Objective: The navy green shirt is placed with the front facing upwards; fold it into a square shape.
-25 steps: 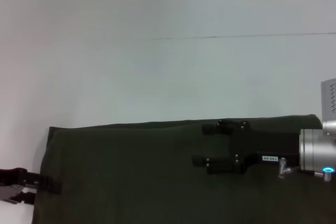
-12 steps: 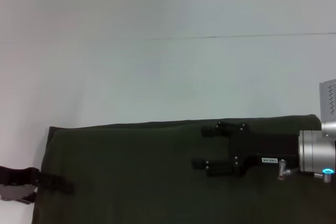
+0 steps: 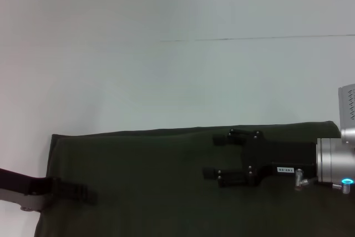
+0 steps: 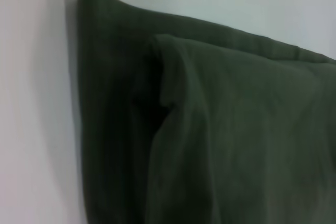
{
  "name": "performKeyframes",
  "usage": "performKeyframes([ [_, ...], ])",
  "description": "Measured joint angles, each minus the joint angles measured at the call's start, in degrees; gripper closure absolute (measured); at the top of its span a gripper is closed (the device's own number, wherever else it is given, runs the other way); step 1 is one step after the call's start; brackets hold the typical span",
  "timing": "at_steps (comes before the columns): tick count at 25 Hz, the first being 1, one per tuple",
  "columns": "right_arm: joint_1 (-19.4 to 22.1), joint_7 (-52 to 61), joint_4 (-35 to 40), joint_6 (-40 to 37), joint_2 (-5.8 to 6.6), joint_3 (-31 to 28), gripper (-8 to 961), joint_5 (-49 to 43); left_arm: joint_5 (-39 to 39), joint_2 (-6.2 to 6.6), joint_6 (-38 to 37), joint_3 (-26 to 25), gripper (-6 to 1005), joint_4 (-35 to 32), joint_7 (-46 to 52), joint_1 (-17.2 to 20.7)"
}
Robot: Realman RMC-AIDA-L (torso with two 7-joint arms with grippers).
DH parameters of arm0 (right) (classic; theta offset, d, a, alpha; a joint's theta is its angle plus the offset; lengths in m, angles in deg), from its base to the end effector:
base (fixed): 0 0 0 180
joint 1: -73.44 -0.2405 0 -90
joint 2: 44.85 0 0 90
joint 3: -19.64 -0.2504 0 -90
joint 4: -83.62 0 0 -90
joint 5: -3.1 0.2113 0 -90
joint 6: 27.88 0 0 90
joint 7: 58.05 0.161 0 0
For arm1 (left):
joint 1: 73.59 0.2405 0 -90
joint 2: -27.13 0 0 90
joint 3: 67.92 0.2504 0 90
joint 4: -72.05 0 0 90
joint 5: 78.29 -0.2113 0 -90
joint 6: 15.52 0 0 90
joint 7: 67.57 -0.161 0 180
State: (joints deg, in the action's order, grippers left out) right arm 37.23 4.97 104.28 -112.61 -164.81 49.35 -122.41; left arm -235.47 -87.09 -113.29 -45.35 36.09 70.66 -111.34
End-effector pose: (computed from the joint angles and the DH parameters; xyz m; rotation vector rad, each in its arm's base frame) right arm 0.2524 0.3208 -0.0682 -2.8215 0.5180 0.6809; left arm -0.3103 0.3087 0.0113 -2.2611 -2.1446 -0.0582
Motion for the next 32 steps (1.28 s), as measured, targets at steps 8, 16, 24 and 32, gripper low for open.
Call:
performKeyframes([
  [8, 0.09, 0.00, 0.00, -0.05, 0.00, 0.00, 46, 0.14, -0.21, -0.05, -0.24, 0.02, 145, -0.27, 0.03, -0.11],
  [16, 0.17, 0.00, 0.00, -0.26, 0.09, 0.00, 46, 0.27, -0.04, 0.31, 0.01, -0.04, 296, -0.57, 0.46, 0.20],
  [24, 0.17, 0.00, 0.00, -0.26, 0.09, -0.01, 46, 0.27, -0.34, 0.16, 0.04, 0.15, 600, -0.61, 0.46, 0.04],
  [32, 0.17, 0.00, 0.24, -1.06, 0.08, -0.45, 45, 0.27, -0.39, -0.05, 0.12, 0.90, 844, -0.78, 0.62, 0.06],
])
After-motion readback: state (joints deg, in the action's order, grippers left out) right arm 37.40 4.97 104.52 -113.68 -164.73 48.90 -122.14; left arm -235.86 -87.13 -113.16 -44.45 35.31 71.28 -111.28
